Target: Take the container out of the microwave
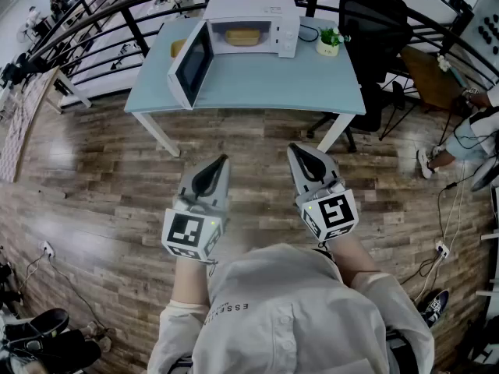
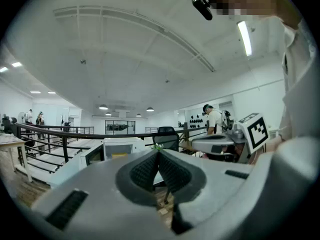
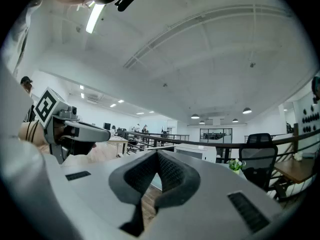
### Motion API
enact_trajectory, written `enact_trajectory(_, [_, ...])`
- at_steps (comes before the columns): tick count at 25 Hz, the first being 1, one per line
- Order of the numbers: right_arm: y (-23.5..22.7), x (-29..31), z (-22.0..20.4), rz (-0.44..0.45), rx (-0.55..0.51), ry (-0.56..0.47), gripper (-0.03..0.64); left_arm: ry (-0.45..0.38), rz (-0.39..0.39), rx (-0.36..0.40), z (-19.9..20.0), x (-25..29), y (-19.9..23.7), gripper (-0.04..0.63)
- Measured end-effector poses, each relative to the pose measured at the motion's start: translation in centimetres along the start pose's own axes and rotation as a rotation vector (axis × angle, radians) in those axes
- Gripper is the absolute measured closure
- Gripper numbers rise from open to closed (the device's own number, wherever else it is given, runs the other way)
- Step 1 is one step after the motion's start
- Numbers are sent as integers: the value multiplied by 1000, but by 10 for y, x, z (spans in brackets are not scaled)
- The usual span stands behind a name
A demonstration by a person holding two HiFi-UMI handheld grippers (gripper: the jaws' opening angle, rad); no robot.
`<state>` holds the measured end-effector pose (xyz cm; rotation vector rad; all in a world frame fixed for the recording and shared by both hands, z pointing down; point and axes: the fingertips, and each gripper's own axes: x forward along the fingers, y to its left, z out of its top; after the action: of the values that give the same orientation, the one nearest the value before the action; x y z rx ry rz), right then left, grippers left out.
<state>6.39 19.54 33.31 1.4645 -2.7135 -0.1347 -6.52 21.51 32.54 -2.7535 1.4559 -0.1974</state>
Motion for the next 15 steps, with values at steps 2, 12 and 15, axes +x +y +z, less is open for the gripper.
enact_trajectory(2, [1,1,1,2,-6,1,602,-3,0,-5,1,0,2,594])
enact_trajectory(12, [14,7,-7,19,11,23,603,-6,-5,-22,-5,-1,14,594])
enact_trajectory(15, [21,12,-16,34,-11,69,601,-7,-18,-26,-8,0,18,594])
